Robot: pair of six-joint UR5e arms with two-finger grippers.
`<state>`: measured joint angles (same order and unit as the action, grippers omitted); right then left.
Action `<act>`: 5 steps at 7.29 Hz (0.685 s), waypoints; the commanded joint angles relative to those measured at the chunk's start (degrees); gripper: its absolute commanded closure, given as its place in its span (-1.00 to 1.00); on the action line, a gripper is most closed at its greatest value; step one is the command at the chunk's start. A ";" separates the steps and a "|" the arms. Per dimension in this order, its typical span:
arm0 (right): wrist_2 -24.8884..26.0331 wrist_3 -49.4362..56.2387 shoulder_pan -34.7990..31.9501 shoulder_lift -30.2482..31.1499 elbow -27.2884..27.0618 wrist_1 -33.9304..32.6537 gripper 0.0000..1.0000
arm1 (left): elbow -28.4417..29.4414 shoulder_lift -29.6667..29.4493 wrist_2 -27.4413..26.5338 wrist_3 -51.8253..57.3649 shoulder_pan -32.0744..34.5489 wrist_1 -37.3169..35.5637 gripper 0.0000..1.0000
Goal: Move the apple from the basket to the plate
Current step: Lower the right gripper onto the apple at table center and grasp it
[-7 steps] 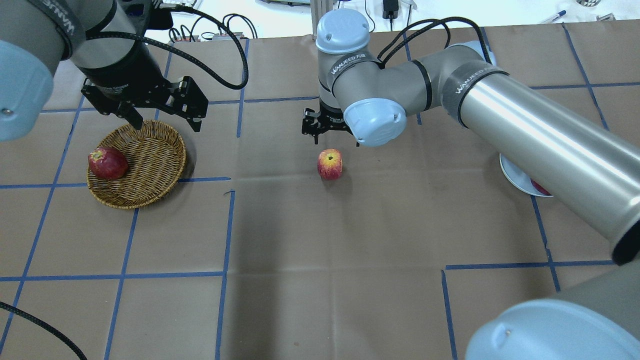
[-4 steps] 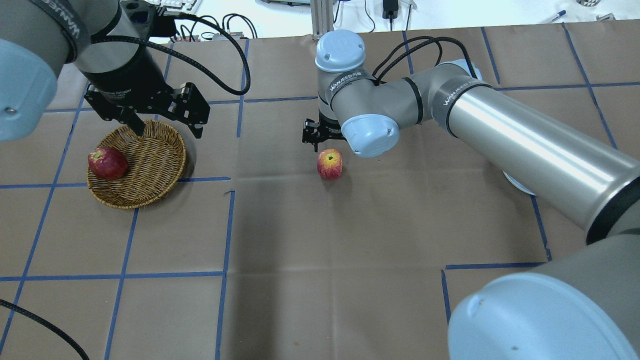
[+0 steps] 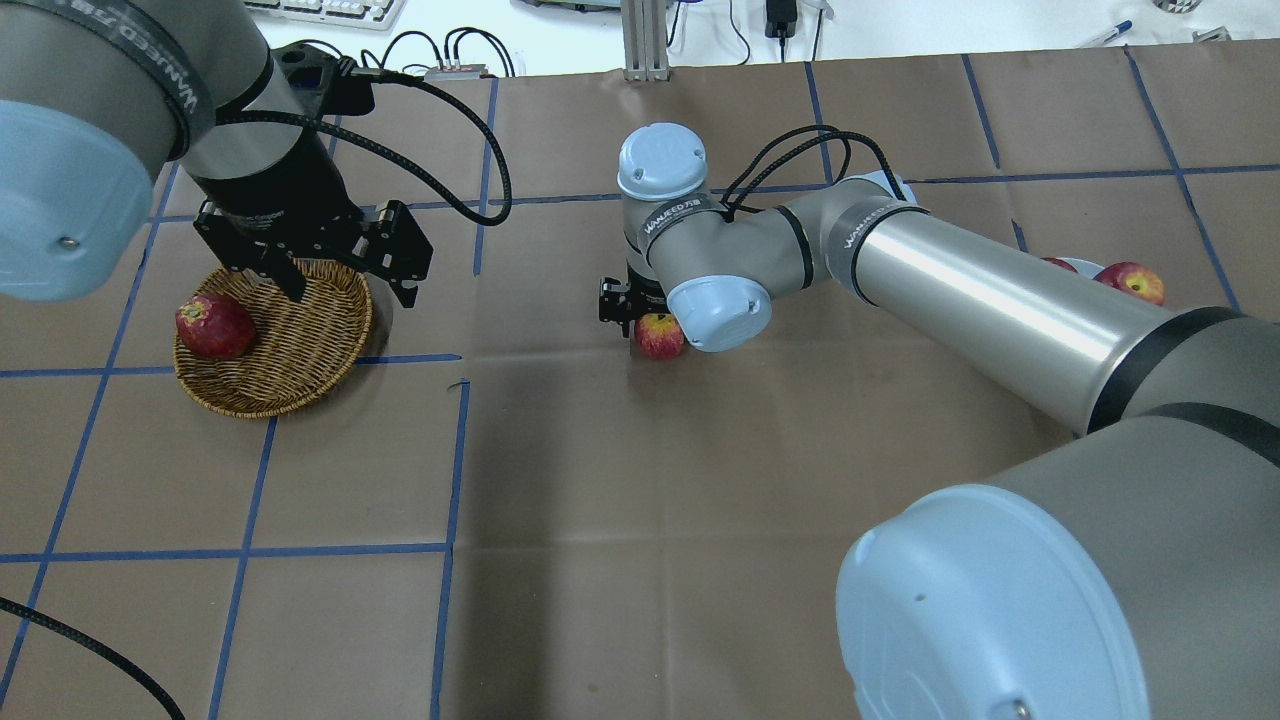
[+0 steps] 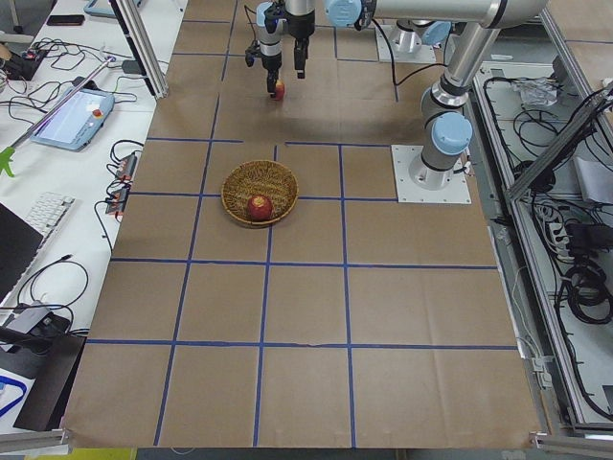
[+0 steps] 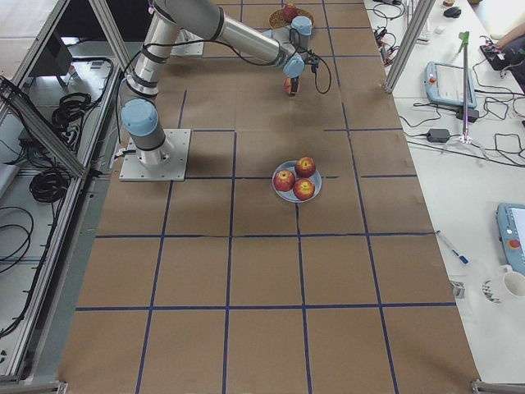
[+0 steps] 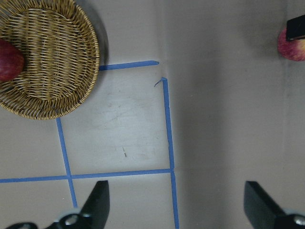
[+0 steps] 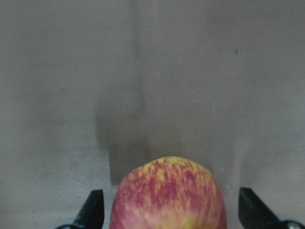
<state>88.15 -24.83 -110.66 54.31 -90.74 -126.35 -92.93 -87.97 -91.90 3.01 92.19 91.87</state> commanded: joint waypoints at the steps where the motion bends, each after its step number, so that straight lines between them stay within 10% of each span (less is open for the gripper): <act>1: 0.09 -0.04 0.01 0.18 -0.05 0.05 -0.11 | 0.38 -0.01 -0.03 -0.02 -0.08 -0.11 -0.98; 5: 0.18 0.83 3.07 9.20 0.04 5.55 -0.06 | 0.22 1.04 0.06 -0.02 0.01 -0.91 -0.98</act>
<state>88.25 -24.51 -109.21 59.34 -90.57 -124.22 -92.04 -87.71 -91.85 3.04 92.19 91.18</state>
